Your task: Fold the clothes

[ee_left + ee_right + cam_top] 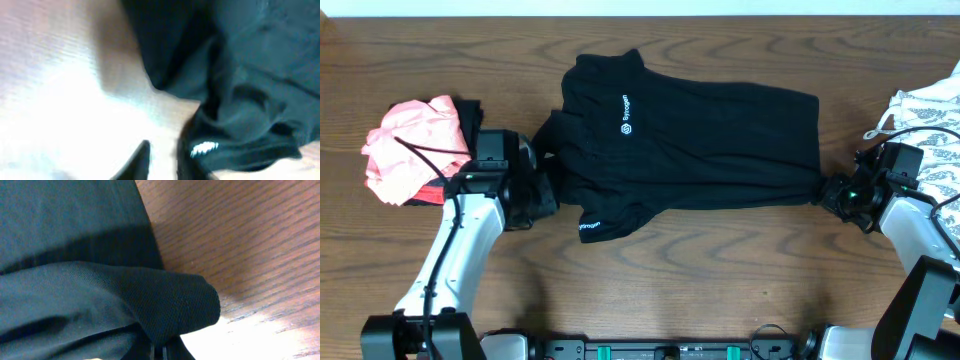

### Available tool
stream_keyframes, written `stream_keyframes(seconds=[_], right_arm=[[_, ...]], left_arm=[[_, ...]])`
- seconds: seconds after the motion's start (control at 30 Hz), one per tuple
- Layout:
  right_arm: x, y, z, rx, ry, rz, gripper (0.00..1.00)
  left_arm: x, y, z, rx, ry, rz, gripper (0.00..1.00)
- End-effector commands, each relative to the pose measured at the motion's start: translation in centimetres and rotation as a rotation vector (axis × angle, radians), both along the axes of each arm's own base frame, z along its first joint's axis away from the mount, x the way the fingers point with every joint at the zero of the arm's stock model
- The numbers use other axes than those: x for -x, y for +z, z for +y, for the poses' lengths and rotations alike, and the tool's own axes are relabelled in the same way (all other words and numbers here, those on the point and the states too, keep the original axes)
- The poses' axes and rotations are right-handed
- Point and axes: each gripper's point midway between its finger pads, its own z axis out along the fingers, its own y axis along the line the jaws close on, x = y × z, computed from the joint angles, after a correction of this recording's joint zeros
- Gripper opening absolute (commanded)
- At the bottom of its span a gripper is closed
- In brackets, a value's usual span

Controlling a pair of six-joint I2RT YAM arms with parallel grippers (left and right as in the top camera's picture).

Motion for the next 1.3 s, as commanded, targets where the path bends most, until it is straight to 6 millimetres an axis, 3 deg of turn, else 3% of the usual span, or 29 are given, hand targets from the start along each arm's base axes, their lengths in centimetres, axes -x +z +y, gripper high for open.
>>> stream_keyframes(seconds=[0.0,0.1,0.43,0.6,0.83,0.9,1.0,1.1,1.27], right_arm=[[-0.4,0.3,-0.6,-0.001,-0.027,-0.007,0.01],[-0.4,0.4,-0.4,-0.011,-0.022,-0.009,0.01],[-0.2,0.3,-0.1,-0.028,-0.018,-0.001,0.01],[-0.2,0.3,-0.1,-0.028,-0.018,-0.001,0.01],[-0.2,0.3,-0.1,-0.027,-0.018,-0.004,0.01],[-0.2,0.3,-0.1,-0.028,-0.018,-0.002,0.01],[-0.2,0.3,-0.1,-0.028,-0.018,-0.002,0.01],[-0.2,0.3,-0.1,-0.027,-0.018,-0.002,0.01],[-0.2,0.3,-0.1,-0.026,-0.015,-0.002,0.01]], left_arm=[[0.4,-0.4,-0.1,0.013,0.008,0.029,0.44],[0.1,-0.6,-0.6,0.011,-0.025,0.006,0.52],[-2.5,-2.6,-4.1,0.046,-0.195,-0.098,0.53],[-2.8,-3.5,-6.3,0.167,-0.231,-0.087,0.53],[-2.6,-4.0,-6.3,0.17,-0.23,-0.067,0.52],[-2.7,-4.0,-6.3,0.17,-0.231,-0.073,0.44],[-3.0,-3.8,-6.4,0.171,-0.229,-0.087,0.09],[-3.5,-3.1,-7.2,0.22,-0.243,-0.121,0.06],[-5.7,0.6,-8.5,0.301,-0.249,-0.247,0.06]])
